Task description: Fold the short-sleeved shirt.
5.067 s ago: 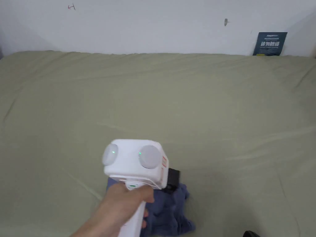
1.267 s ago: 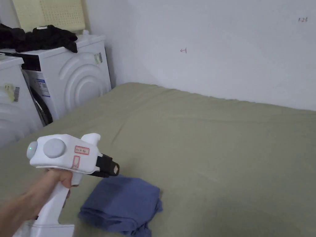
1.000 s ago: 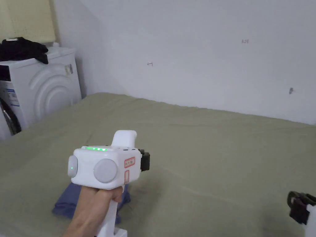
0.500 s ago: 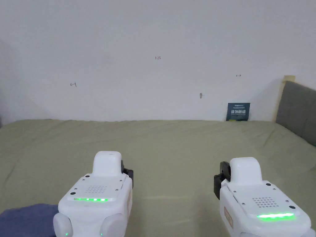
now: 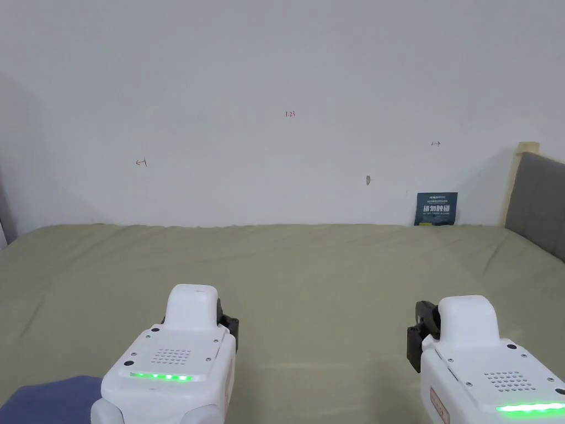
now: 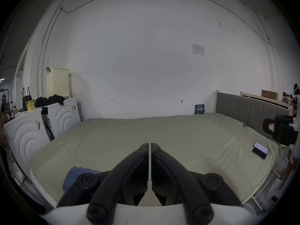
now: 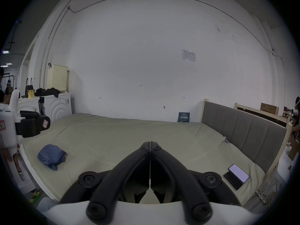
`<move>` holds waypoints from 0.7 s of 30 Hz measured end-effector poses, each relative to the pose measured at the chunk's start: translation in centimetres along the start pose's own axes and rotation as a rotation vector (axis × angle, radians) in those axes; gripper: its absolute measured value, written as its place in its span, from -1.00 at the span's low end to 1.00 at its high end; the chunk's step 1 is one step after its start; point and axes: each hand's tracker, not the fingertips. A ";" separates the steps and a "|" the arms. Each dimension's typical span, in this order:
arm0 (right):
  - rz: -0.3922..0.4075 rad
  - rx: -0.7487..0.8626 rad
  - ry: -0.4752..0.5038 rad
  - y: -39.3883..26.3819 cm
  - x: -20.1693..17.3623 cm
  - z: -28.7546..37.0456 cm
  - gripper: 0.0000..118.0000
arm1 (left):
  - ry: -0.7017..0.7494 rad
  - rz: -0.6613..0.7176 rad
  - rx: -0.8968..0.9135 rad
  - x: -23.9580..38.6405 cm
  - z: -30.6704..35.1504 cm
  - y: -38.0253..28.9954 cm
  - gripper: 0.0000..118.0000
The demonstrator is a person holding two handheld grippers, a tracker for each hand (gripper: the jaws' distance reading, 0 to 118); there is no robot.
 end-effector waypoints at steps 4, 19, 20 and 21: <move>0.033 0.021 -0.033 0.0 -0.1 -0.3 0.20 | -0.001 0.016 -0.023 -0.1 -0.3 0.0 0.77; 0.038 -0.001 -0.004 -0.8 0.8 0.0 1.00 | -0.083 0.083 -0.093 -1.6 -0.3 0.3 1.00; 0.043 0.004 -0.010 -0.9 0.8 0.1 1.00 | -0.062 0.084 -0.100 -1.2 -0.1 0.3 1.00; 0.040 0.008 -0.015 -1.0 0.8 0.2 1.00 | -0.043 0.050 -0.102 -1.1 0.0 0.3 1.00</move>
